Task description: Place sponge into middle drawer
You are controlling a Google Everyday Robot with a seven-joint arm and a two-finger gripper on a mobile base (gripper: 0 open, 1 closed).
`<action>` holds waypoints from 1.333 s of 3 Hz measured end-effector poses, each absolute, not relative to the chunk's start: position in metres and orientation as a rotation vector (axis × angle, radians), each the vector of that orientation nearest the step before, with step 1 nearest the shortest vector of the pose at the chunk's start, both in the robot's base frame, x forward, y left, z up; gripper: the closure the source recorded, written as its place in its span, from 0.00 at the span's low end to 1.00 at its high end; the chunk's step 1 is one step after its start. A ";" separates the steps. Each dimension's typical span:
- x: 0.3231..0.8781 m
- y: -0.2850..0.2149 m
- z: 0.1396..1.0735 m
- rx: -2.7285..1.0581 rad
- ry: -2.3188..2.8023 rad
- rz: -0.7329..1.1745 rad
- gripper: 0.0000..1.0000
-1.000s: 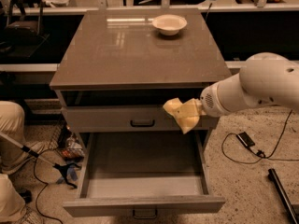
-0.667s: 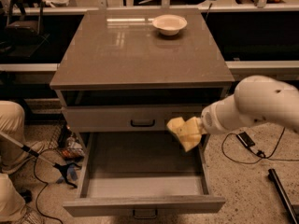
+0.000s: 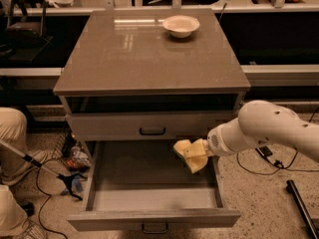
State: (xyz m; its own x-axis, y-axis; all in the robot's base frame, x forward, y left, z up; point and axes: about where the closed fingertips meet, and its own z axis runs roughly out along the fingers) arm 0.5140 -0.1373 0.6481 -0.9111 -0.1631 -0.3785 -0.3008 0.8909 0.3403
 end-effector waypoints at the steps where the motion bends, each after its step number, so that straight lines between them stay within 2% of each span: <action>1: 0.514 -0.125 0.618 -0.347 2.720 0.529 1.00; 2: 0.522 -0.104 0.577 -0.355 2.698 0.513 1.00; 4: 0.536 -0.028 0.502 -0.406 2.693 0.624 1.00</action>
Offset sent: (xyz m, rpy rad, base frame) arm 0.0238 0.0560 -0.1189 -0.0366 -0.0788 -0.0129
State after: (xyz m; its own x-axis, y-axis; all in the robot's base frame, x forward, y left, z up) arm 0.5360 -0.0277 0.5018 -0.8995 -0.1956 -0.3908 -0.3476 0.8622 0.3685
